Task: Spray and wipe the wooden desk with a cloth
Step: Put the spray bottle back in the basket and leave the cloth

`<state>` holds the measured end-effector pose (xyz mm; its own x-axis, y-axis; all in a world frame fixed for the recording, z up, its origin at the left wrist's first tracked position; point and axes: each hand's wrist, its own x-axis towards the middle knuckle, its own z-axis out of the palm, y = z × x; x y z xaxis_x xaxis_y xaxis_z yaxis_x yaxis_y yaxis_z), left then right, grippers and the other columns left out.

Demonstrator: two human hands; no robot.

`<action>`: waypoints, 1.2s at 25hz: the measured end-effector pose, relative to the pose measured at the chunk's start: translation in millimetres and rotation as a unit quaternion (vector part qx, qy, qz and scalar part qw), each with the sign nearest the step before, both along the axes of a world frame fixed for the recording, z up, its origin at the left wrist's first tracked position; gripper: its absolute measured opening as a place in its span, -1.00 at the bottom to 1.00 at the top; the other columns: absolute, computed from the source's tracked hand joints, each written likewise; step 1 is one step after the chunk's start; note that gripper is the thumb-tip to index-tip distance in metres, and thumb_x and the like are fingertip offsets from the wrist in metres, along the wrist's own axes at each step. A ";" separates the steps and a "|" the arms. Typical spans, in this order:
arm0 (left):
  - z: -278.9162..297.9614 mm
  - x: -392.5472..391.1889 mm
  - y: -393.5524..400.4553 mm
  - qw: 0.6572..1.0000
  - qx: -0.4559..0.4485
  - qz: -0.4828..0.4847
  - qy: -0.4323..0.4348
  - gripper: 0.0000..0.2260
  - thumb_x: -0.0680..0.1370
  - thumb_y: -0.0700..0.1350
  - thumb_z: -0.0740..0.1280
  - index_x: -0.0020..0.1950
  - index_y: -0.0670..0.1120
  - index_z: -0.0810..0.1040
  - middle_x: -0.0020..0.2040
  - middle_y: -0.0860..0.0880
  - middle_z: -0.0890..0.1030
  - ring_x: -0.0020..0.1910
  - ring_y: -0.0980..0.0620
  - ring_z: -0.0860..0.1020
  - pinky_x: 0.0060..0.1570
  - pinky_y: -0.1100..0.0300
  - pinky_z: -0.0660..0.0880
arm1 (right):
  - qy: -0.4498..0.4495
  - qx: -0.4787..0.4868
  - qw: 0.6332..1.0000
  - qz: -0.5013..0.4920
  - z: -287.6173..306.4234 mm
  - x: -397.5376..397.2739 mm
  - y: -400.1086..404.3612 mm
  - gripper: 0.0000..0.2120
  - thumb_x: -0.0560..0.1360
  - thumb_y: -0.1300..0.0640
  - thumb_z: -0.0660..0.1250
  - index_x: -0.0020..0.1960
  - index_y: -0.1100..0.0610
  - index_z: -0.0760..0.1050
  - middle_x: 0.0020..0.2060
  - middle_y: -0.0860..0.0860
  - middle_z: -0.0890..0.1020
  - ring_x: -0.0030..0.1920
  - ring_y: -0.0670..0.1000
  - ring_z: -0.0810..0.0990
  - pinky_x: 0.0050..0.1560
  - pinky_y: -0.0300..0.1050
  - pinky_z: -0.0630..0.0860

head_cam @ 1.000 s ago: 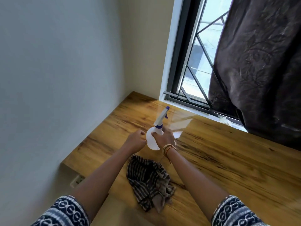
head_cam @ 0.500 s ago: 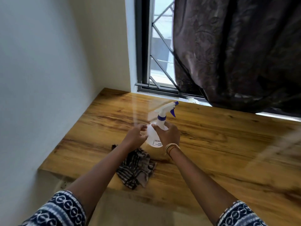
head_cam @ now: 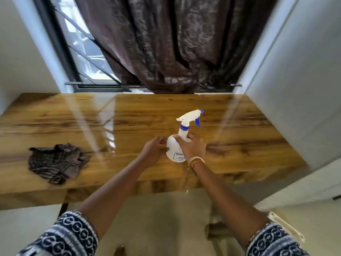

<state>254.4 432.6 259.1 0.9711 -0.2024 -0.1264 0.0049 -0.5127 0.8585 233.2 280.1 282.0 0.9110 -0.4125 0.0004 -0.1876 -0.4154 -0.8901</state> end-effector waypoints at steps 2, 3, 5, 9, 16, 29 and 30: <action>-3.5 -12.9 -45.3 0.999 -0.014 -0.032 0.036 -0.67 0.52 -0.30 0.38 0.27 -0.15 0.49 0.16 -0.07 0.60 0.16 -0.07 0.59 0.18 -0.08 0.55 | 0.006 -0.002 1.000 -0.025 -2.6 -23.3 -43.5 -0.71 0.36 -0.19 0.49 -0.15 0.03 0.65 -0.27 -0.18 0.65 -0.19 -0.12 0.62 -0.14 -0.18 0.55; -4.0 -19.0 -68.8 0.998 -0.011 -0.049 0.047 -0.67 0.52 -0.27 0.39 0.28 -0.13 0.48 0.19 -0.07 0.59 0.17 -0.07 0.58 0.16 -0.09 0.56 | 0.009 0.000 0.999 -0.042 -3.2 -34.9 -65.9 -0.72 0.36 -0.19 0.49 -0.18 0.02 0.63 -0.29 -0.19 0.65 -0.20 -0.13 0.62 -0.14 -0.17 0.56; -4.9 -29.1 -107.3 0.996 0.010 -0.079 0.042 -0.69 0.53 -0.21 0.40 0.26 -0.09 0.49 0.20 -0.03 0.58 0.17 -0.03 0.57 0.14 -0.04 0.57 | 0.014 0.013 0.997 -0.072 -2.3 -55.1 -100.8 -0.76 0.36 -0.17 0.50 -0.24 -0.02 0.59 -0.33 -0.21 0.62 -0.22 -0.14 0.61 -0.17 -0.21 0.53; -7.3 -44.3 -174.6 0.988 0.028 -0.148 0.026 -0.70 0.52 -0.17 0.41 0.25 -0.06 0.52 0.20 -0.02 0.60 0.16 0.01 0.57 0.14 -0.05 0.56 | 0.015 0.018 0.990 -0.136 -2.0 -91.6 -160.3 -0.78 0.40 -0.13 0.49 -0.20 0.01 0.60 -0.32 -0.17 0.60 -0.26 -0.20 0.56 -0.28 -0.36 0.41; -27.2 -63.6 -271.9 0.957 0.019 -0.282 0.056 -0.75 0.52 -0.19 0.40 0.19 -0.06 0.54 0.14 0.02 0.64 0.10 0.04 0.61 0.16 -0.02 0.55 | 0.056 0.040 0.959 -0.273 -15.6 -140.8 -235.7 -0.73 0.42 -0.16 0.47 -0.06 0.03 0.64 -0.24 -0.09 0.58 -0.18 -0.05 0.56 -0.12 -0.22 0.41; -117.7 -146.0 -423.7 0.874 0.248 -0.416 -0.040 -0.51 0.65 0.03 0.17 0.56 0.00 0.15 0.60 -0.01 0.11 0.58 -0.01 0.04 0.48 -0.30 -0.07 | 0.179 0.068 0.879 -0.437 -169.4 -225.9 -391.7 -0.66 0.45 -0.20 0.40 -0.19 0.08 0.53 -0.25 0.00 0.61 -0.20 0.04 0.57 -0.33 -0.23 0.30; -131.0 -152.6 -433.0 0.871 0.254 -0.419 -0.039 -0.51 0.65 0.03 0.16 0.56 0.00 0.14 0.61 -0.01 0.09 0.59 -0.01 0.01 0.47 -0.31 -0.10 | 0.191 0.080 0.872 -0.443 -188.2 -228.7 -401.8 -0.67 0.46 -0.18 0.40 -0.17 0.10 0.55 -0.22 0.01 0.63 -0.18 0.04 0.58 -0.28 -0.23 0.33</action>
